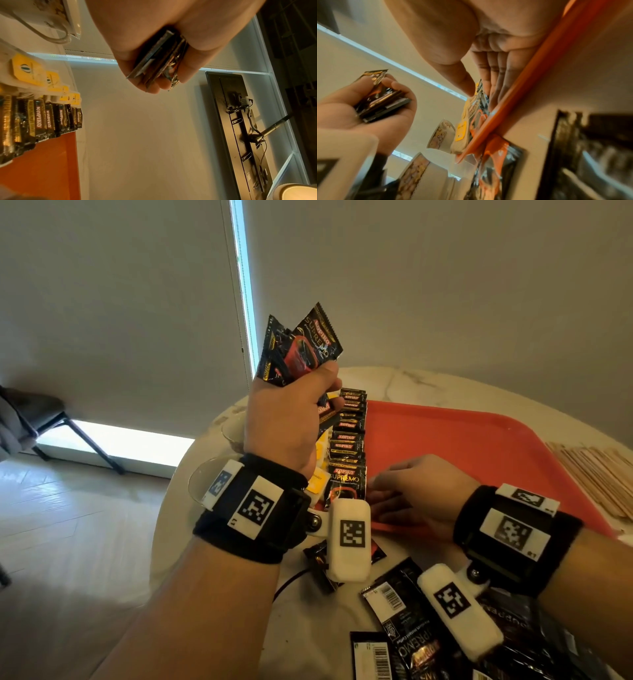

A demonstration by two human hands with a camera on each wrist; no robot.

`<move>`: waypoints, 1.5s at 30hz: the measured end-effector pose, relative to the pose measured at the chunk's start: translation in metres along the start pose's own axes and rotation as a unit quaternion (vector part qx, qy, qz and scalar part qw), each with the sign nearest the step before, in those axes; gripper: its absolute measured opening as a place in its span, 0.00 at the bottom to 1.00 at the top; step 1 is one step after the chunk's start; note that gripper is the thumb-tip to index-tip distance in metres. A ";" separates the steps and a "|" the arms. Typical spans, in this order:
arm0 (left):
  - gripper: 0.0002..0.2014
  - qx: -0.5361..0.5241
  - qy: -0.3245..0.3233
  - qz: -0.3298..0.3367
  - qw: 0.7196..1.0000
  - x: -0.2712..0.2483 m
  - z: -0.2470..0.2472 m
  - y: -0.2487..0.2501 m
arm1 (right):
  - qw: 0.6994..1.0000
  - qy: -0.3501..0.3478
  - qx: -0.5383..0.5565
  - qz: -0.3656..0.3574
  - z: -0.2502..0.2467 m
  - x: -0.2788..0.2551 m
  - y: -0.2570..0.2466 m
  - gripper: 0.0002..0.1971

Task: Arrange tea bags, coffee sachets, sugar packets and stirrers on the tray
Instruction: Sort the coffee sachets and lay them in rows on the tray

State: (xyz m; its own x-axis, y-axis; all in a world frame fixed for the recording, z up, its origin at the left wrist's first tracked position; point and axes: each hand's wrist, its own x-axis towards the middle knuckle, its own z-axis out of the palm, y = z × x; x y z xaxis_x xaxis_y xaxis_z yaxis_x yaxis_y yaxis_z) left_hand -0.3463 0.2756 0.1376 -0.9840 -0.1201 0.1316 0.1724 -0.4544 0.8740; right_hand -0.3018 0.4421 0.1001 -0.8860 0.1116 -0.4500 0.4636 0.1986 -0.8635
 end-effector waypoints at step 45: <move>0.10 0.067 0.043 -0.046 0.996 0.010 -0.001 -0.011 | 0.970 0.031 0.240 -0.034 -0.021 0.132 -0.069 0.35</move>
State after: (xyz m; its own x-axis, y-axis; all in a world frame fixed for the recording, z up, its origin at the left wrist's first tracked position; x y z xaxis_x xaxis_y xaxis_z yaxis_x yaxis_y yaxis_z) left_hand -0.3577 0.2788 0.1293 -0.9870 -0.1606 0.0118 0.0676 -0.3467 0.9355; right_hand -0.4510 0.4639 0.1051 -0.9051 0.1760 -0.3872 0.3346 -0.2672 -0.9037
